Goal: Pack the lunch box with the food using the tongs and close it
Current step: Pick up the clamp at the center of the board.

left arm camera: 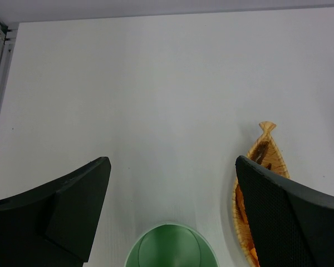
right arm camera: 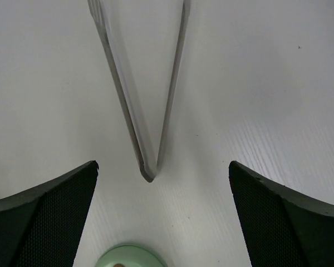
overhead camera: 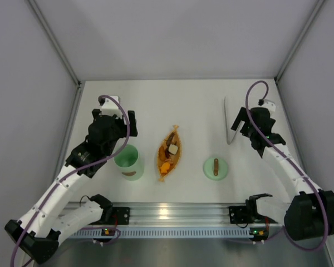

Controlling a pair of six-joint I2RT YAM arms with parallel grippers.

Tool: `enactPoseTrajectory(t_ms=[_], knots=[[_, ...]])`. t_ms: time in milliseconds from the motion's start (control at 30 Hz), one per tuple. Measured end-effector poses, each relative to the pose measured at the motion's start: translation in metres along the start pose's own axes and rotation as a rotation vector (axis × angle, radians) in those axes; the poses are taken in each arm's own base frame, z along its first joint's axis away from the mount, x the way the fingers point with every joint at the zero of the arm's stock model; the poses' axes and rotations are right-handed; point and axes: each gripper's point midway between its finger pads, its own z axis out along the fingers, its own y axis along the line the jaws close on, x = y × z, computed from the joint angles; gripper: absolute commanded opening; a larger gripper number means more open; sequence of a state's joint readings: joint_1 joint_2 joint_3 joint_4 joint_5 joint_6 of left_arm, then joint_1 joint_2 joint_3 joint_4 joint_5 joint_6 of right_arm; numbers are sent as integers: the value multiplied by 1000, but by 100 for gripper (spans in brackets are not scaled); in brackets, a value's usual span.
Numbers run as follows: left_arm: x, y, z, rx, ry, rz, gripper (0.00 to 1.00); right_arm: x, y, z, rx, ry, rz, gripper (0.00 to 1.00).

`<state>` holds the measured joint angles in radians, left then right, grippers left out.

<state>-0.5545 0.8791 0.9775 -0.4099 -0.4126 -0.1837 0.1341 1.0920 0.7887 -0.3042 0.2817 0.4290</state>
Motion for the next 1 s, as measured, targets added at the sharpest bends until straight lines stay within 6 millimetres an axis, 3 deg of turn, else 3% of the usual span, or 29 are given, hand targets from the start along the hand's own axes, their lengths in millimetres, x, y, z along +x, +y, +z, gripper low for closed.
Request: enactPoseTrajectory(t_ms=[133,367,567,800,1000], knots=[[-1,0,-1,0,-2,-1,99,13,-1,19,35,65,-22,100],[-1,0,-1,0,-4,-1,99,6,12,55,64,111,-49,99],[-1,1,-1,0,-5,-2,99,27,11,82,95,186,-81,100],[-2,1,-2,0,-7,-2,99,59,9,99,114,272,-123,99],[-2,1,-2,0,-8,-1,99,64,12,101,106,280,-131,99]])
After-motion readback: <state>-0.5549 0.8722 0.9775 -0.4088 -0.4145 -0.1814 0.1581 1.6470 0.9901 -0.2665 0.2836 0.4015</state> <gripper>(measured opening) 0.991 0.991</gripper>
